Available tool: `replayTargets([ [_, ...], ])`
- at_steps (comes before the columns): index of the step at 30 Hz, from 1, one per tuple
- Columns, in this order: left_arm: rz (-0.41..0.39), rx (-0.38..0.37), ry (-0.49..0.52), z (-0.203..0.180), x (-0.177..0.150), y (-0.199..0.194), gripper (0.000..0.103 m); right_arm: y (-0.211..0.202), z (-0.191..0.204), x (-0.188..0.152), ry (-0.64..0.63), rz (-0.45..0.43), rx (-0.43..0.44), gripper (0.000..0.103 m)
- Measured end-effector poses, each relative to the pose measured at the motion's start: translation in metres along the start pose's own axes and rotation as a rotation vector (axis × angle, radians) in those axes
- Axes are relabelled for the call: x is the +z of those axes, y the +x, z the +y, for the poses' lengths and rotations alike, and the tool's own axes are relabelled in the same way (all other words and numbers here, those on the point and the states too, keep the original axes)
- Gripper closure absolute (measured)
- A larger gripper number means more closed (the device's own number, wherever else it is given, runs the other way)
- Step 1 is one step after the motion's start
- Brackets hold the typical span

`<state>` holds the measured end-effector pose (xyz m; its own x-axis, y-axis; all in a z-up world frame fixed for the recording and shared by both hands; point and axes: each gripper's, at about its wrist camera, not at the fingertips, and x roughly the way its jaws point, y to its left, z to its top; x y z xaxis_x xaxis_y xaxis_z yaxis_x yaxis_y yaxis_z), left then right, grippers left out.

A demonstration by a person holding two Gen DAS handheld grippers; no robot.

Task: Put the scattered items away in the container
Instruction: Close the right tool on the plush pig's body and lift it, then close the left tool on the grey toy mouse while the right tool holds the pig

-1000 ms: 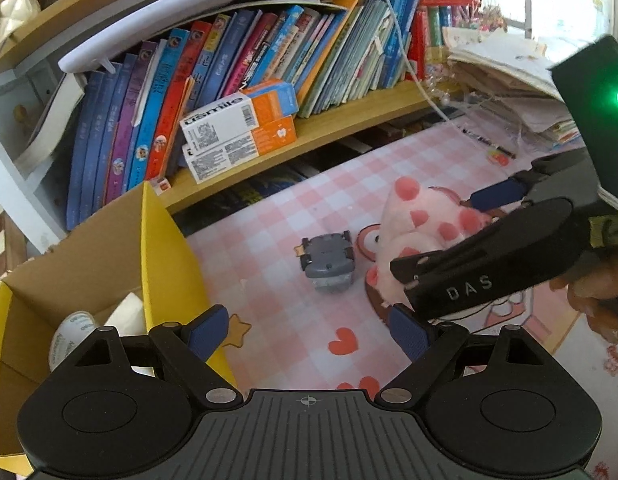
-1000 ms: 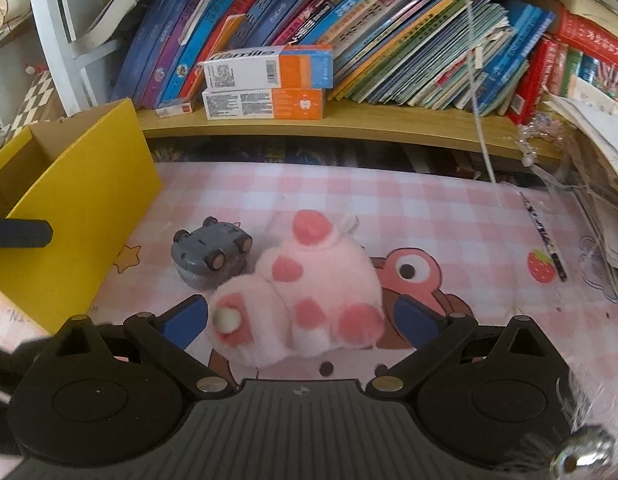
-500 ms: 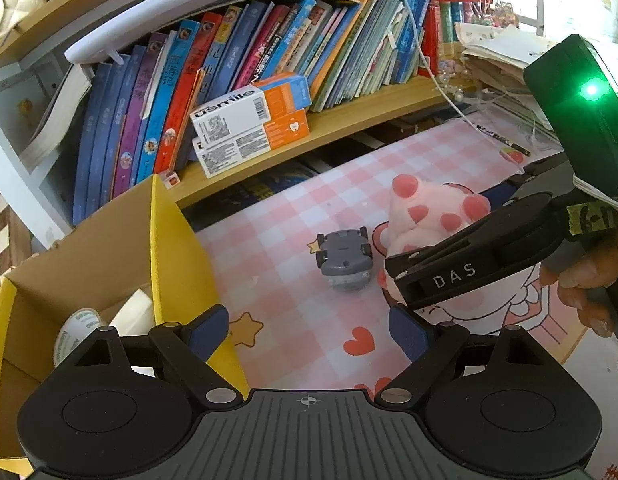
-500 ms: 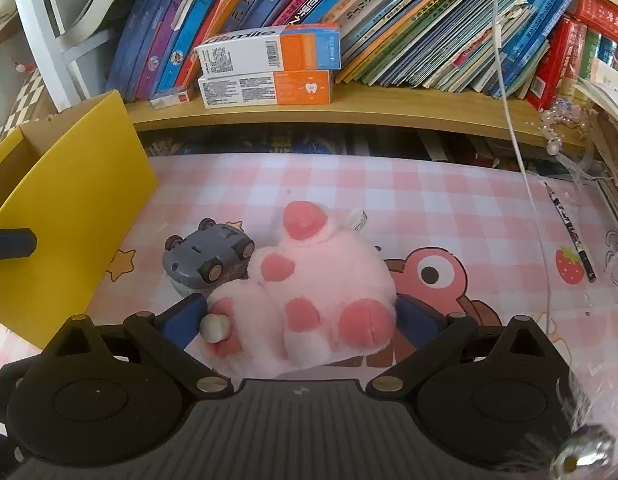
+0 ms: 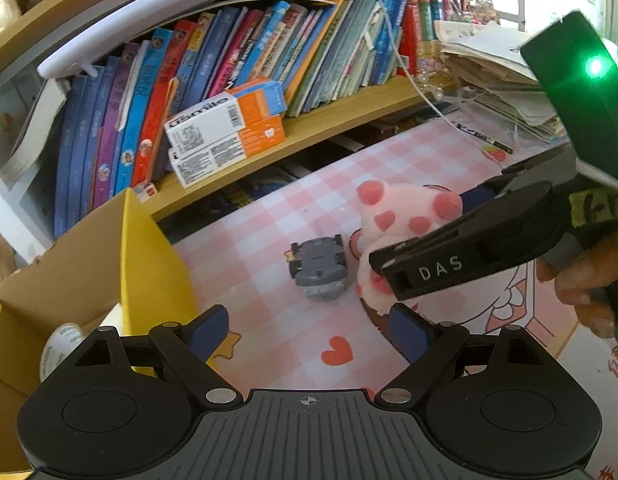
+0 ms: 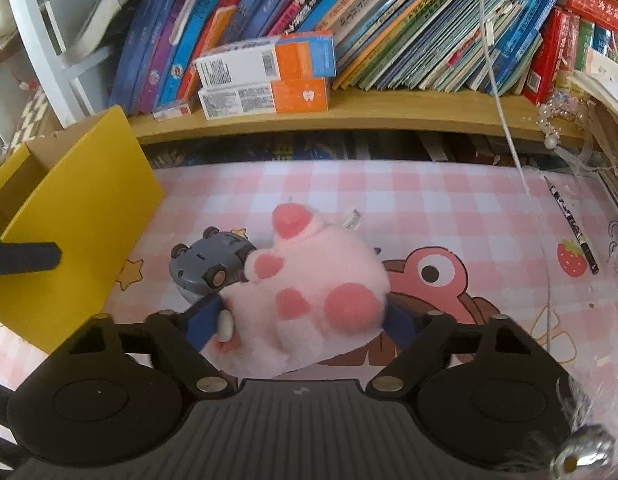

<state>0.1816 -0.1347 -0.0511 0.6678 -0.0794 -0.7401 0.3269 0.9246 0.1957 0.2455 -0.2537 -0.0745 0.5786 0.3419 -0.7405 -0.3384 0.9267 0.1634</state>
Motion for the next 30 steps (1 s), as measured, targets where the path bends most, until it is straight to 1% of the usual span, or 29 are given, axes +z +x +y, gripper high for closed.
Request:
replayTargets([
  [6, -0.005, -0.023, -0.001, -0.006, 0.004, 0.005, 0.015, -0.009, -0.011, -0.001, 0.035, -0.008, -0.017, 0.030],
  [13, -0.022, -0.026, -0.012, -0.011, 0.010, 0.010, 0.015, -0.032, -0.030, -0.006, 0.078, -0.038, -0.068, 0.030],
  [20, -0.030, -0.032, -0.027, -0.015, 0.016, 0.019, 0.016, -0.044, -0.047, -0.020, 0.106, -0.027, -0.124, 0.030],
  [23, -0.025, -0.029, -0.040, -0.016, 0.018, 0.024, 0.020, -0.043, -0.051, -0.027, 0.114, -0.011, -0.134, 0.030],
  [25, -0.019, -0.029, -0.050, -0.015, 0.019, 0.028, 0.022, -0.044, -0.051, -0.029, 0.113, -0.017, -0.134, 0.030],
  [30, -0.003, -0.029, -0.066, -0.014, 0.020, 0.038, 0.038, -0.042, -0.047, -0.030, 0.086, -0.022, -0.144, 0.028],
])
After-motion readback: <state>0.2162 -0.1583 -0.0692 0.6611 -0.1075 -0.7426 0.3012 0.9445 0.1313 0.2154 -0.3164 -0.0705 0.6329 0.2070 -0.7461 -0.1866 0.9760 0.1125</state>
